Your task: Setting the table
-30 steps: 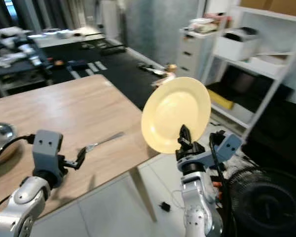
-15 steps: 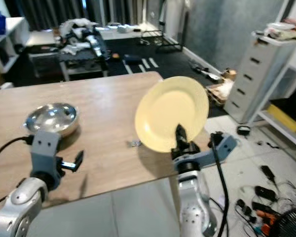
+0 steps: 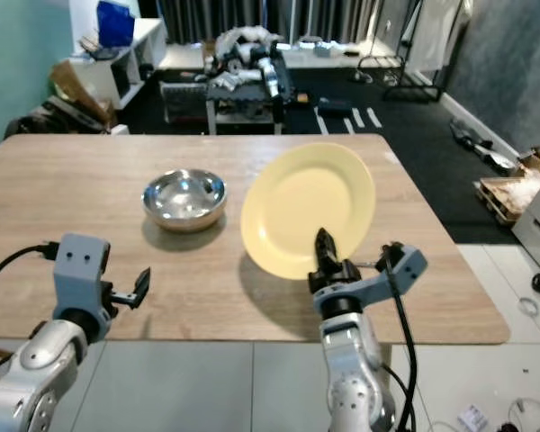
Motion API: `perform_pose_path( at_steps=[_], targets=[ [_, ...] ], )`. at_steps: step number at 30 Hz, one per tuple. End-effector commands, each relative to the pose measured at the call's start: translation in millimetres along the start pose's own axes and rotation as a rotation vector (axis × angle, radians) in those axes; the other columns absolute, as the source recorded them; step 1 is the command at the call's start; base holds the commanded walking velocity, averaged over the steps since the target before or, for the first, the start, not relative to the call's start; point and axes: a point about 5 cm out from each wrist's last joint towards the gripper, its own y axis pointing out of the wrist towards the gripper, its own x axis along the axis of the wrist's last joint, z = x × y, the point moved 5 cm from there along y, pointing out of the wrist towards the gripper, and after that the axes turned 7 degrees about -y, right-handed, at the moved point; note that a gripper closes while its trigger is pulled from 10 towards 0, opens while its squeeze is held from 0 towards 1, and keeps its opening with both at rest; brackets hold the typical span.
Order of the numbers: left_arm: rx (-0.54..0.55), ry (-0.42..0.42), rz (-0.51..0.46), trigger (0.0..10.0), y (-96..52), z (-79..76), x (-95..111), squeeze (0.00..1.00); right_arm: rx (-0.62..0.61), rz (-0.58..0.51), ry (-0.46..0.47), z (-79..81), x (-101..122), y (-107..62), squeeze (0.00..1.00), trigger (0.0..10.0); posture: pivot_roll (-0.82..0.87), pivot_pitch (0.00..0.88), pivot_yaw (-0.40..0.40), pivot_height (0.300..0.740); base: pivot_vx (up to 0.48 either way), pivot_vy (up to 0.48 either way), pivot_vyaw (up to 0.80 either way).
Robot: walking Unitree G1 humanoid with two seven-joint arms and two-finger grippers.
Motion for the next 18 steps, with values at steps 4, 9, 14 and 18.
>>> perform_pose_path(
  at_steps=[4,9,14,18],
  targets=[
    [0.021,0.043,-0.007,10.0,-1.3,5.6,-2,0.00,-0.073,0.007,0.031,-14.7,-3,-1.2,0.00,10.0,0.18,0.037,0.089,0.740,0.186,0.000,0.76],
    [0.030,0.053,-0.008,10.0,0.4,7.6,-2,0.00,-0.067,0.020,-0.017,-14.1,-6,-1.7,0.00,10.0,0.18,0.037,0.090,0.740,0.445,0.000,0.00],
    [0.028,0.055,-0.010,10.0,1.0,7.0,-1,0.00,-0.037,0.029,-0.091,-7.3,-8,-2.3,0.00,10.0,0.18,0.041,0.091,0.740,0.450,0.000,0.00],
    [0.023,0.055,-0.014,10.0,1.7,6.1,-1,0.00,-0.038,0.023,-0.104,-6.4,-8,-1.7,0.00,10.0,0.18,0.044,0.091,0.740,0.449,0.000,0.00]
  ],
)
